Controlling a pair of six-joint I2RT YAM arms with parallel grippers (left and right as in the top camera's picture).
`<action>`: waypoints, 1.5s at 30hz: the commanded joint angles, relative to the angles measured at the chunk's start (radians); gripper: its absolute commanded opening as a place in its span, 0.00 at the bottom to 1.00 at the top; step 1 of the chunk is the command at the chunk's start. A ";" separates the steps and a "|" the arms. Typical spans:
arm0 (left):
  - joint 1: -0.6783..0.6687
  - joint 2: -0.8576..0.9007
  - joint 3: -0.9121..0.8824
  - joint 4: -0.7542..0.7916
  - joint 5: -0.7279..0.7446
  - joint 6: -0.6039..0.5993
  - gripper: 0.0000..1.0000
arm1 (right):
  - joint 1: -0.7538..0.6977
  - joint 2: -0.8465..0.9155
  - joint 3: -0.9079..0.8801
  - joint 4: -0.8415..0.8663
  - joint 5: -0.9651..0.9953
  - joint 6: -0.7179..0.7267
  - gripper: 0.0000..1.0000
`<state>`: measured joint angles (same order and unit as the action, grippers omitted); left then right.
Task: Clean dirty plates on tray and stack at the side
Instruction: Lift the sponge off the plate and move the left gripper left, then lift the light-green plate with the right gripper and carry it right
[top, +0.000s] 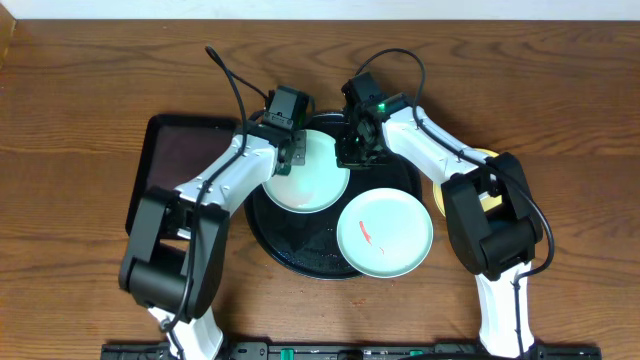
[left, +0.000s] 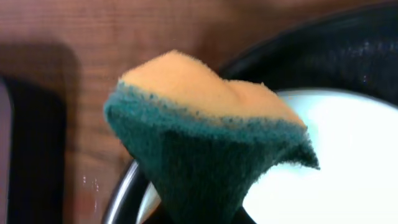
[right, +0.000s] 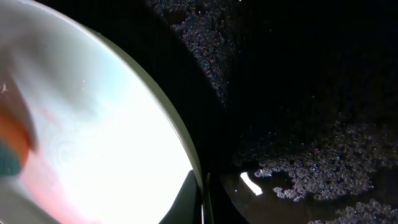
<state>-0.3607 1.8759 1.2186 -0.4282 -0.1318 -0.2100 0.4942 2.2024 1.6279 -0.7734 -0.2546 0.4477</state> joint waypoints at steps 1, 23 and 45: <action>0.004 -0.100 0.051 -0.070 0.089 -0.029 0.08 | 0.011 0.025 0.006 0.002 0.014 -0.012 0.01; 0.051 -0.230 0.048 -0.237 0.098 -0.081 0.08 | -0.026 -0.199 0.053 -0.107 0.445 -0.175 0.01; 0.051 -0.230 0.043 -0.229 0.125 -0.215 0.08 | 0.236 -0.408 0.053 -0.227 1.336 -0.078 0.01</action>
<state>-0.3103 1.6344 1.2495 -0.6552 -0.0257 -0.4046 0.6991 1.8507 1.6634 -0.9947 0.9249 0.3374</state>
